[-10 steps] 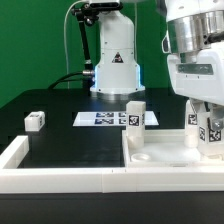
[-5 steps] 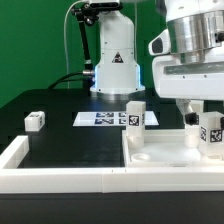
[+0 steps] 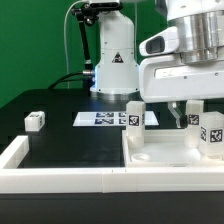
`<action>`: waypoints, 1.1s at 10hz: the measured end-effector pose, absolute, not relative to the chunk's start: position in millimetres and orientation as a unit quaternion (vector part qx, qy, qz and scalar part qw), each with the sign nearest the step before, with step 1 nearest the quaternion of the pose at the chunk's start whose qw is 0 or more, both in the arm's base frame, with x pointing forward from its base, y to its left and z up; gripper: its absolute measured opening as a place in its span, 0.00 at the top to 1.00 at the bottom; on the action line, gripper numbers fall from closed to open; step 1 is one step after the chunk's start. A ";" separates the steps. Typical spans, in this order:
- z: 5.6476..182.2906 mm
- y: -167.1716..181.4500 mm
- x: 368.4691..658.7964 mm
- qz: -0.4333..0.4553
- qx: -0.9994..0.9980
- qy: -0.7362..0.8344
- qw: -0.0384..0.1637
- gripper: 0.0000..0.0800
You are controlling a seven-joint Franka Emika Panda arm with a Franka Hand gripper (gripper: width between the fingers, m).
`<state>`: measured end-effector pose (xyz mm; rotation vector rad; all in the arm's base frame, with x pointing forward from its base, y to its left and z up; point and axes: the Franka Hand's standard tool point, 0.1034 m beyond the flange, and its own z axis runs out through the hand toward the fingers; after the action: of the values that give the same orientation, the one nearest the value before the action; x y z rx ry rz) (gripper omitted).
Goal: Assemble square table
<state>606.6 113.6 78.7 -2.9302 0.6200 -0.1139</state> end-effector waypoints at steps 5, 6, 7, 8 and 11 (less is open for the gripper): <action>76.8 117.9 611.0 -0.029 -0.999 -0.002 0.037 0.19; 76.0 117.9 610.7 -0.029 -0.998 -0.035 0.033 0.19; 76.6 118.5 611.8 -0.033 -0.998 -0.045 0.031 0.19; 77.2 118.4 614.0 -0.045 -0.997 -0.054 0.030 0.19; 76.4 117.7 613.8 -0.044 -0.997 -0.053 0.030 0.64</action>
Offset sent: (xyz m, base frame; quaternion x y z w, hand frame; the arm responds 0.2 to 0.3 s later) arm 0.0081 0.0081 -0.0016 -0.0309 -0.0362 -0.1705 0.9842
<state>613.8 117.7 76.4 -3.0739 -0.1625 -0.1370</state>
